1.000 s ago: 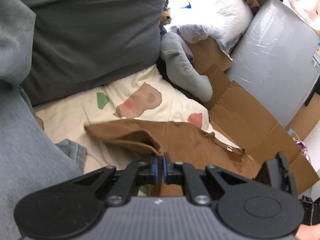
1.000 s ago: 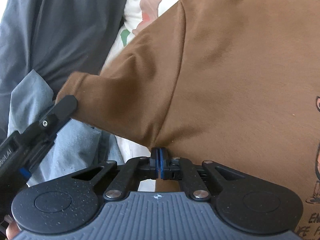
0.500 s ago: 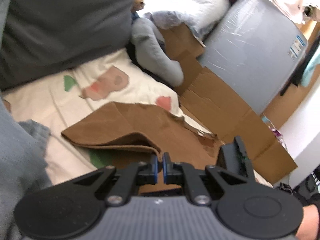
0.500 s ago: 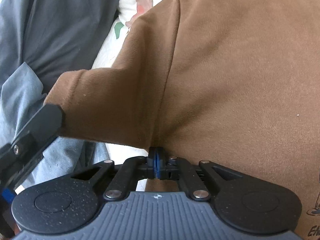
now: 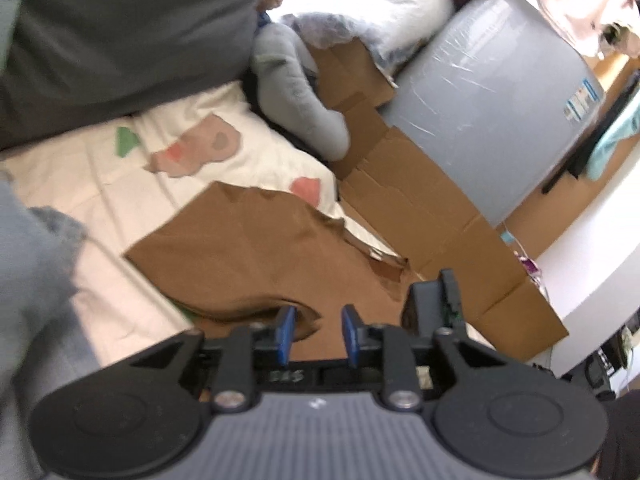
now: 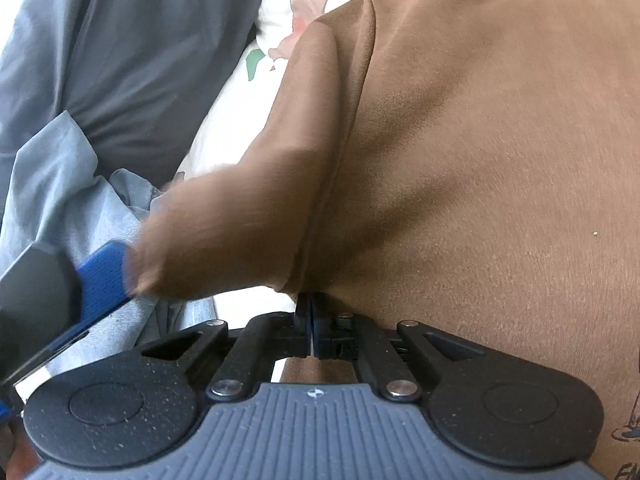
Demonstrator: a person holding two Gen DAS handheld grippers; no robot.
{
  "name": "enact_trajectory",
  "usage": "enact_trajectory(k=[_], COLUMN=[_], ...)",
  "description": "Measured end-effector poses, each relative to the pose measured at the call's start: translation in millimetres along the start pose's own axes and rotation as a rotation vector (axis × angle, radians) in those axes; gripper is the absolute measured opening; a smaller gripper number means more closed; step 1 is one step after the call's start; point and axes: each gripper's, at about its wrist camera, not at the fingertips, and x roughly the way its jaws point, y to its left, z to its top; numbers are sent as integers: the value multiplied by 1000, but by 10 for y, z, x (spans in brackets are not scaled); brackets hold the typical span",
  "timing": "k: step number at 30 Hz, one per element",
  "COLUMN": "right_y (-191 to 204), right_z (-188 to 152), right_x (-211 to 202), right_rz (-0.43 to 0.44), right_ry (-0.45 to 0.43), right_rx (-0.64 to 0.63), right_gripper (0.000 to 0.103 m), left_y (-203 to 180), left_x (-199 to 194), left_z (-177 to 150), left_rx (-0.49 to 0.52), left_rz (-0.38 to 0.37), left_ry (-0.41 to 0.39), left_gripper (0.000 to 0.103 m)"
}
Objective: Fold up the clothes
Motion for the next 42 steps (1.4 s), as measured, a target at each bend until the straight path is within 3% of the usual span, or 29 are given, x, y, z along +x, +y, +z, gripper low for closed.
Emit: enact_trajectory(k=[5, 9, 15, 20, 30, 31, 33, 36, 37, 42], right_y=[38, 31, -27, -62, -16, -28, -52, -51, -38, -12], right_z=[3, -37, -67, 29, 190, 189, 186, 179, 178, 140], right_x=[-122, -333, -683, -835, -559, -556, -551, -593, -610, -773], right_rz=[-40, -50, -74, -160, -210, -206, -199, -180, -178, -177], right_ry=[41, 40, 6, -22, 54, 57, 61, 55, 52, 13], right_rx=[-28, -29, -43, -79, -174, -171, -166, -161, -170, -143], right_gripper=[10, 37, 38, 40, 38, 37, 20, 10, 9, 5], left_y=[178, 301, 299, 310, 244, 236, 220, 188, 199, 201], left_x=[-121, -96, 70, 300, 535, 544, 566, 603, 610, 602], left_z=[-45, -120, -202, -270, -251, -244, -226, -213, -210, -205], left_rx=[-20, -32, -19, -14, 41, 43, 52, 96, 97, 116], left_rz=[113, 210, 231, 270, 317, 320, 329, 356, 358, 367], left_ry=[6, 35, 68, 110, 137, 135, 137, 152, 159, 166], left_gripper=[27, 27, 27, 27, 26, 26, 25, 15, 10, 8])
